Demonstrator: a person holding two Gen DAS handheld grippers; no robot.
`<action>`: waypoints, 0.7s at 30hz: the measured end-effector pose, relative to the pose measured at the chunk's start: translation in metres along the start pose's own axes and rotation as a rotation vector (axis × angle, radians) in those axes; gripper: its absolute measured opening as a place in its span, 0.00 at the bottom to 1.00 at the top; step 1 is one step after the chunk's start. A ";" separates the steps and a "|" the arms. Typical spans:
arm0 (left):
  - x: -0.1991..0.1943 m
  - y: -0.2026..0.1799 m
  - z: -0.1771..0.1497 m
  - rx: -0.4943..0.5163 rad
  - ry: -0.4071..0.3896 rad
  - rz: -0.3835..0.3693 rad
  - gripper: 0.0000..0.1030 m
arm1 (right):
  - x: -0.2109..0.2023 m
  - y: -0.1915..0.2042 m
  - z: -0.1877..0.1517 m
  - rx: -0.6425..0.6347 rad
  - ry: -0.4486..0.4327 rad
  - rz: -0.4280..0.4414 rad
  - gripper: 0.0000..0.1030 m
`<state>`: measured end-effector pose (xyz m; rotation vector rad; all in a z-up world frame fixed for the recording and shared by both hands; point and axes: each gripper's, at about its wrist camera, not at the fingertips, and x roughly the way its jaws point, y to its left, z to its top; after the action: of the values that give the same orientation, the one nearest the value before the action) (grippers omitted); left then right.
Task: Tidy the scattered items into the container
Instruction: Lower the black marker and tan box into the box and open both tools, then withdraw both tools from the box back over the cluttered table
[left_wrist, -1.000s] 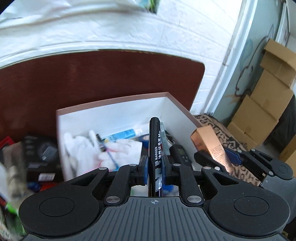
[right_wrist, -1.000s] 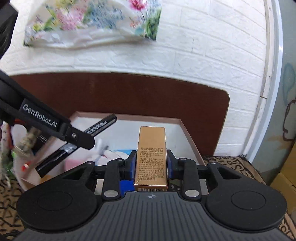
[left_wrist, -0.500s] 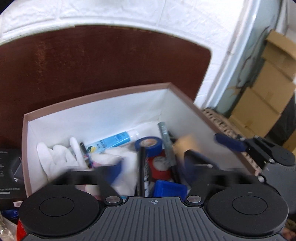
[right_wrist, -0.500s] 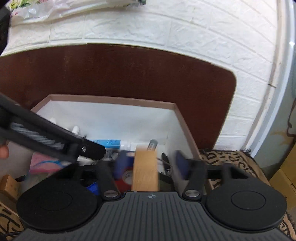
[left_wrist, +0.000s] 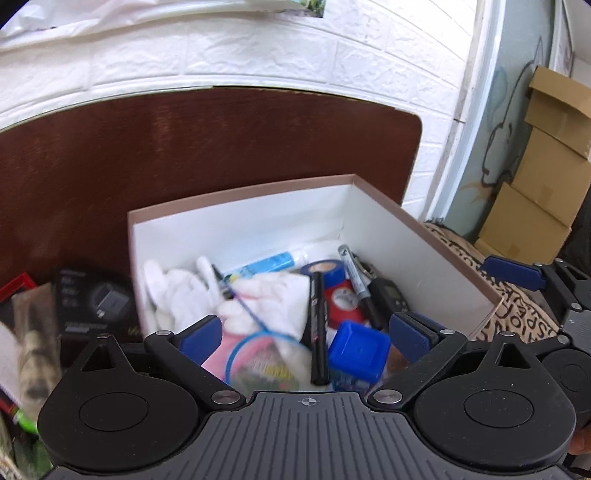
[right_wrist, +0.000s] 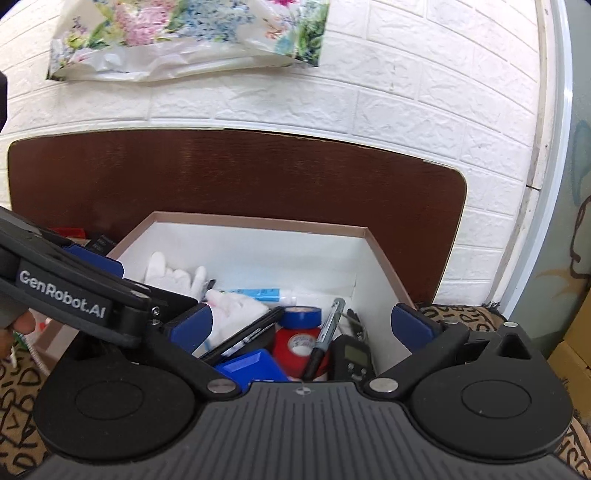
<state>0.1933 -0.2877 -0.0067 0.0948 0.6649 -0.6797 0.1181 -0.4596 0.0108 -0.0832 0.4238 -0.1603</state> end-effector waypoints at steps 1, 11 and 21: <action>-0.004 0.000 -0.002 -0.002 0.004 0.008 0.99 | -0.003 0.002 0.000 0.000 0.006 0.000 1.00; -0.049 -0.005 -0.017 0.010 -0.003 0.064 0.99 | -0.036 0.019 -0.004 0.036 0.005 0.035 1.00; -0.102 0.007 -0.056 -0.044 -0.003 0.156 0.99 | -0.065 0.054 -0.025 0.118 0.027 0.129 1.00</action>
<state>0.1087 -0.2100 0.0091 0.1042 0.6619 -0.5148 0.0570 -0.3969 0.0083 0.0621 0.4445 -0.0596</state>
